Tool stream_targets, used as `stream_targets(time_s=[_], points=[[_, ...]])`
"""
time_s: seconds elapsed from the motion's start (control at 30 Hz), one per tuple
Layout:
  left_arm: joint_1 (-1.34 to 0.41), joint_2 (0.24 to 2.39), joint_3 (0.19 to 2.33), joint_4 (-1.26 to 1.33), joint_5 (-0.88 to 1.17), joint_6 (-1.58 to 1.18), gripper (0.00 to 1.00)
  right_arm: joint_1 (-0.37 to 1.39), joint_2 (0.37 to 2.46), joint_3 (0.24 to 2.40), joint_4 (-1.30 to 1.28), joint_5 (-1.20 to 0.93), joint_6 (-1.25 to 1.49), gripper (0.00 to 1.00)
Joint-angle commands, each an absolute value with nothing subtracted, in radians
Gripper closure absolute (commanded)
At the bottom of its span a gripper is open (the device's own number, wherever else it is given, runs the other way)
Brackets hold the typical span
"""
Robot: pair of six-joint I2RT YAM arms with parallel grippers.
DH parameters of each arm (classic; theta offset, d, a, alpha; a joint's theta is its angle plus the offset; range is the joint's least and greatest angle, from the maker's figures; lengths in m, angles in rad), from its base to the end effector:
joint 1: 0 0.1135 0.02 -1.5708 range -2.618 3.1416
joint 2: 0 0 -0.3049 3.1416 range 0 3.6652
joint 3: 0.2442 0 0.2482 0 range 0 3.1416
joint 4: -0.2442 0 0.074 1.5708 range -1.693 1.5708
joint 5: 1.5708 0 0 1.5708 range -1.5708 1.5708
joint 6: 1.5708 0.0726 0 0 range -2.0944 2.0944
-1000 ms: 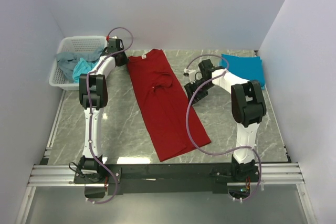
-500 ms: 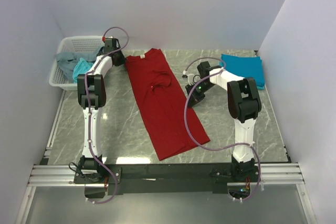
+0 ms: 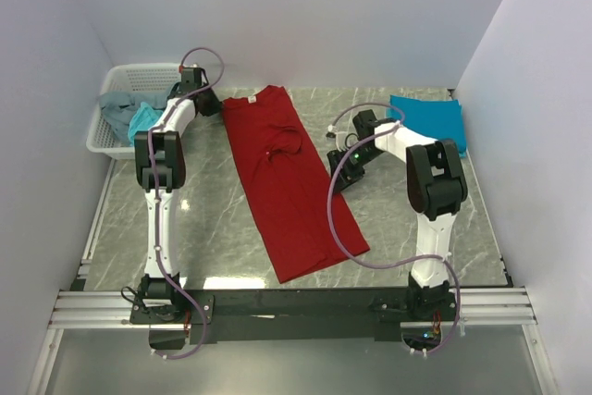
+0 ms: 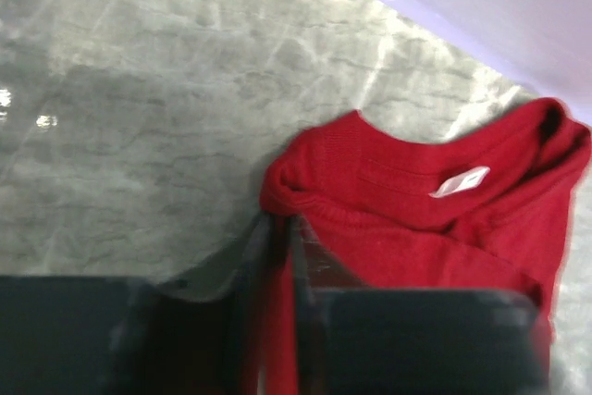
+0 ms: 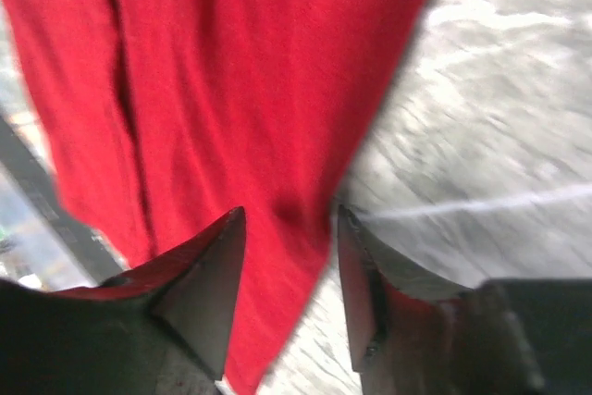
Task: Fold and stack the t-shirts
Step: Fold the tshirt
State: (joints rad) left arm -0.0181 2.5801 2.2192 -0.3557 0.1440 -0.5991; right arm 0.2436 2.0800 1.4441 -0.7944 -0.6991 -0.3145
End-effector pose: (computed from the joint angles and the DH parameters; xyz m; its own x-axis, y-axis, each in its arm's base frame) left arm 0.6343 -0.0219 0.1511 -0.6135 -0.5470 -0.5696 -0.2662 0.8222 -0.5031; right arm 0.3926 0.1457 0.1567 -0.8296 -0.4502 -0.3303 -0.5560 0.6119 0.5626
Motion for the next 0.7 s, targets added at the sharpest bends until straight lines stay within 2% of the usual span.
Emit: stream_targets(time_s=[0.0,0.03,0.07,0.1,0.17,0.33,0.43,0.47,0.53,0.57,0.6,0.67], points=[[-0.014,2.54,2.252,-0.284,0.239,-0.591,0.78,0.226,2.008,1.416,-0.769,-0.58,-0.334,0.46],[-0.02,2.505,2.241,-0.275,0.261,-0.581,0.73,0.225,1.975,1.411,-0.764,-0.569,-0.337,0.46],[-0.023,2.485,2.235,-0.269,0.268,-0.574,0.63,0.221,1.956,1.408,-0.755,-0.554,-0.351,0.45],[-0.028,2.464,2.232,-0.265,0.271,-0.565,0.59,0.218,1.936,1.404,-0.752,-0.554,-0.36,0.44],[-0.035,2.396,2.224,-0.258,0.264,-0.546,0.53,0.213,1.876,1.388,-0.742,-0.558,-0.391,0.43],[-0.043,2.193,2.151,-0.261,0.212,-0.468,0.45,0.21,1.708,1.345,-0.73,-0.589,-0.477,0.4],[-0.046,2.012,1.979,-0.198,0.202,-0.385,0.35,0.21,1.579,1.307,-0.7,-0.623,-0.517,0.39],[-0.046,1.961,1.923,-0.174,0.218,-0.368,0.25,0.212,1.539,1.289,-0.662,-0.626,-0.523,0.36],[-0.037,1.814,1.729,-0.102,0.294,-0.365,0.01,0.212,1.409,1.214,-0.597,-0.656,-0.547,0.3],[-0.025,1.771,1.66,-0.015,0.337,-0.391,0.01,0.209,1.363,1.178,-0.519,-0.67,-0.552,0.18],[-0.008,1.732,1.538,0.036,0.532,-0.434,0.0,0.207,1.314,1.101,-0.474,-0.695,-0.555,0.15],[0.023,1.642,1.445,0.096,0.655,-0.469,0.0,0.204,1.198,1.01,-0.346,-0.77,-0.595,0.14]])
